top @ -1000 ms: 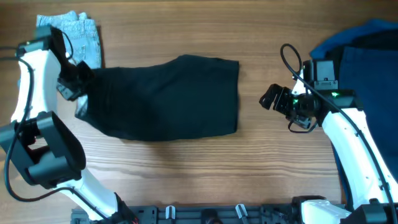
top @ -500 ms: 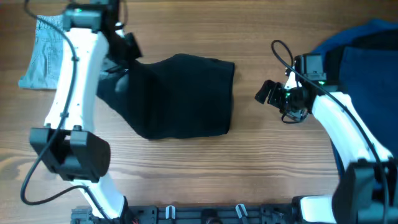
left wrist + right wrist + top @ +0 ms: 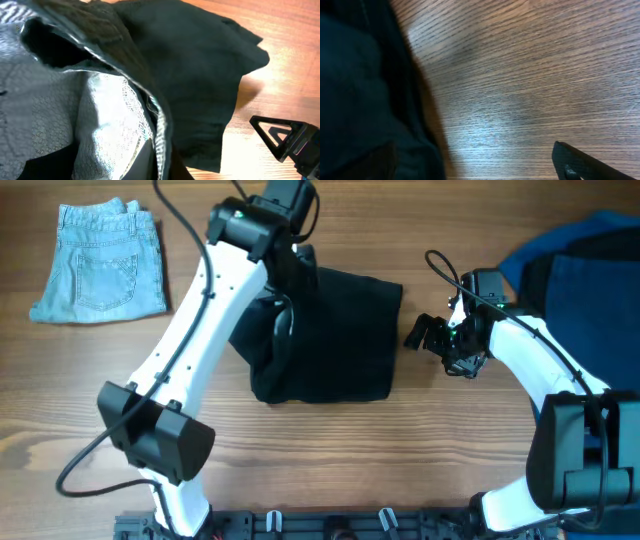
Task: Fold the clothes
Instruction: 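Lift the left end with the left gripper and fold it rightward over the pants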
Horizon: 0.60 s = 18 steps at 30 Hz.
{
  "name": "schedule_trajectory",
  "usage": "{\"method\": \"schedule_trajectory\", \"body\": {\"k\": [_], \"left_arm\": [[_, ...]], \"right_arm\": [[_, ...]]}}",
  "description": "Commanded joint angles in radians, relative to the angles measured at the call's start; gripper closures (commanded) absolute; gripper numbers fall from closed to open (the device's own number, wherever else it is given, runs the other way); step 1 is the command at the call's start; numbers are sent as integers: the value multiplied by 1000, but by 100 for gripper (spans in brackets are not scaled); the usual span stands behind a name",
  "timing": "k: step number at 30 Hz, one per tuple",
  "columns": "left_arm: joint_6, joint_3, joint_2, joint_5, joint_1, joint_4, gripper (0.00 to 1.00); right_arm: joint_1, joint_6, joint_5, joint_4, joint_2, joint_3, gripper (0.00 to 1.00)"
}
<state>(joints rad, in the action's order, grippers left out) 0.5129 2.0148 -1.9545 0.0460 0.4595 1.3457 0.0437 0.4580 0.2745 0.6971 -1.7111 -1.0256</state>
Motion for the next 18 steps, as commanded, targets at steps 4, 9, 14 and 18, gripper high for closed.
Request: {"method": "schedule_trajectory", "body": {"k": [4,9,14,18], "left_arm": [[57,18,-101,-3,57,-29,96],[80,18,-101,-2,132,-78,96],[76,18,-101,-3,208,-128,90],[69,18,-101,2,234,-150,70]], "right_arm": [[-6,-10,18,-14,-11,0,0],[-6,-10,11,-47,-11,-1,0],[-6,-5,-60,-38,-17,0,0],[-6,-4,-100,-33,-17,-1,0]]}}
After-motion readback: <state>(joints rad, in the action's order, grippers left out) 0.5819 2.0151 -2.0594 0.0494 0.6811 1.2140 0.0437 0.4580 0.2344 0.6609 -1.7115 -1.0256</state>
